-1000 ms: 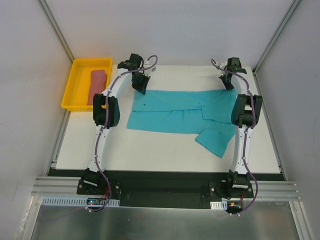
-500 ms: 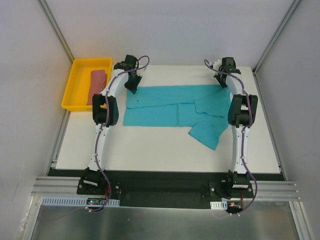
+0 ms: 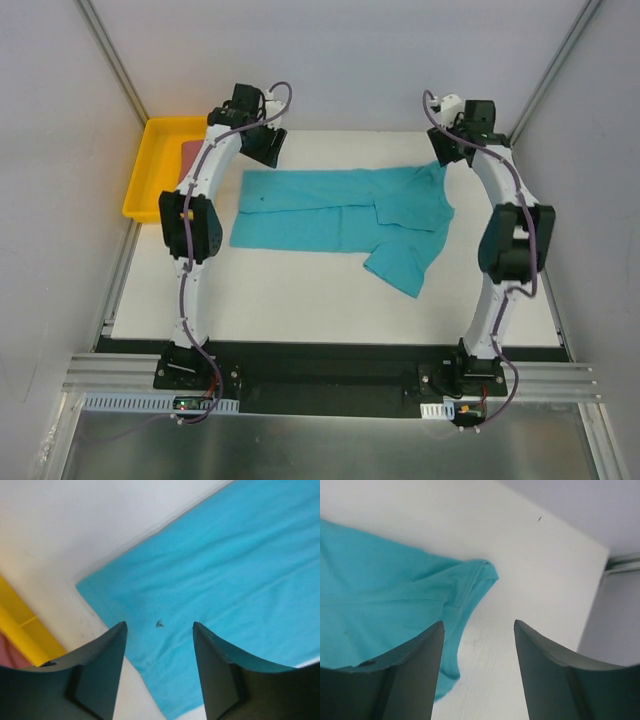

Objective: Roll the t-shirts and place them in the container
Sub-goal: Fold the T-shirt at the center of the board.

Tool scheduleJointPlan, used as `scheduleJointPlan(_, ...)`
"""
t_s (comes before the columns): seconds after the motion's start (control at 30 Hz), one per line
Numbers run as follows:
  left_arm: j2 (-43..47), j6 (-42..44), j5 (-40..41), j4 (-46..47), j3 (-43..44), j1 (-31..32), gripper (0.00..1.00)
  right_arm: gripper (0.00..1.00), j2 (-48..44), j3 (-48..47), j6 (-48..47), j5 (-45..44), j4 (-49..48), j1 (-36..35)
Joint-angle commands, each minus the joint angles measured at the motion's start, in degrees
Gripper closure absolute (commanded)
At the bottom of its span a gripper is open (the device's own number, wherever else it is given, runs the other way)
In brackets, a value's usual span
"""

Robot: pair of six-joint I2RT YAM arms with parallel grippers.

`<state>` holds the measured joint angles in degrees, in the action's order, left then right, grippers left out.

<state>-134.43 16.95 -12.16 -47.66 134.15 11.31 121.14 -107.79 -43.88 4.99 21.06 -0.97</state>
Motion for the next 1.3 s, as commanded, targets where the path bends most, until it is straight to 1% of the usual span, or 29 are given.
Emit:
scheduleJointPlan(0.0,13.66,-2.18,-3.04,-0.33,-5.37,0.47,0.4,0.37,-21.18,14.68,-1.9,13.35,-1.73,-0.69)
scheduleJointPlan(0.03,14.97,-2.45,-3.48,-0.76,-8.78,0.47,0.38,0.36,-26.0,17.84,-5.65,15.11,2.02,-1.05)
scheduleJointPlan(0.07,17.34,-2.62,-4.18,-1.99,-10.73,0.47,0.36,0.32,-28.48,20.22,-7.95,16.96,4.67,-1.92)
scheduleJointPlan(0.1,18.58,-2.71,-5.14,-2.61,-12.84,0.38,0.35,0.31,-30.68,25.64,-10.85,19.68,7.04,-2.54)
scheduleJointPlan(0.13,19.64,-2.8,-6.46,-3.31,-16.86,0.38,0.29,0.3,-35.05,28.31,-15.66,20.4,10.81,-3.33)
scheduleJointPlan(0.17,21.73,-3.23,-6.9,-4.1,-18.81,0.47,0.29,0.3,-37.1,30.94,-18.67,21.02,12.5,-4.81)
scheduleJointPlan(0.2,22.8,-4.72,-7.26,-4.37,-20.57,0.38,0.29,0.3,-38.77,36.02,-21.14,21.72,14.17,-5.79)
scheduleJointPlan(0.23,23.85,-5.17,-7.87,-4.37,-24.16,0.29,0.28,0.32,-40.7,37.98,-23.25,21.72,17.32,-6.75)
scheduleJointPlan(0.27,25.95,-5.52,-9.35,-4.37,-25.94,0.2,0.26,0.33,-43.59,40.18,-27.45,21.72,18.83,-9.02)
scheduleJointPlan(0.33,27.37,-5.96,-9.81,-4.37,-29.01,0.2,0.23,0.32,-46.07,45.54,-32.38,20.94,23.03,-11.32)
scheduleJointPlan(0.37,28.51,-5.79,-9.72,-4.63,-29.55,0.2,0.25,0.32,-48.08,47.21,-36.24,20.32,24.02,-13.68)
scheduleJointPlan(0.4,28.87,-5.53,-9.72,-5.16,-30.08,0.12,0.26,0.37,-49.15,48.8,-38.37,18.58,24.55,-14.75)
scheduleJointPlan(0.43,29.14,-5.61,-9.72,-5.6,-30.69,-0.23,0.27,0.37,-50.12,52.21,-40.48,18.04,25.34,-15.63)
scheduleJointPlan(0.47,30.01,-5.87,-9.72,-6.12,-30.87,-0.58,0.27,0.37,-52.21,53.72,-42.67,17.25,25.7,-17.55)
scheduleJointPlan(0.5,30.54,-6.22,-10.07,-6.48,-31.22,-0.94,0.27,0.37,-53.02,55.39,-47.04,15.24,25.96,-18.79)
scheduleJointPlan(0.57,32.73,-6.05,-10.69,-7.36,-33.42,-1.82,0.28,0.37,-54.16,58.73,-51.28,13.82,27.89,-20.99)
scheduleJointPlan(0.6,33.44,-5.53,-11.73,-7.62,-34.29,-2.17,0.29,0.37,-55.04,59.44,-55.05,13.9,28.77,-21.17)
scheduleJointPlan(0.7,35.55,-5.52,-12.27,-7.89,-39.03,-3.75,0.31,0.39,-55.4,63.57,-60.35,13.29,29.04,-21.09)
scheduleJointPlan(0.8,37.04,-6.05,-12.97,-7.89,-41.5,-5.59,0.31,0.42,-53.21,63.76,-62.03,12.76,28.77,-21.09)
scheduleJointPlan(0.83,37.48,-5.62,-12.89,-7.8,-43.08,-5.77,0.31,0.43,-51.2,63.41,-62.12,12.76,29.21,-21.09)
scheduleJointPlan(1.0,39.95,-2.89,-10.16,-7.89,-46.6,-6.74,0.31,0.46,-46.18,60.77,-61.6,14.25,28.78,-20.65)
scheduleJointPlan(1.17,40.21,-1.75,-7.88,-8.41,-47.31,-7.97,0.3,0.49,-39.95,58.22,-57.56,15.22,27.46,-20.65)
scheduleJointPlan(1.27,40.04,-1.48,-7.44,-8.77,-46.79,-8.85,0.3,0.53,-37.13,56.38,-56.58,15.04,27.37,-20.3)
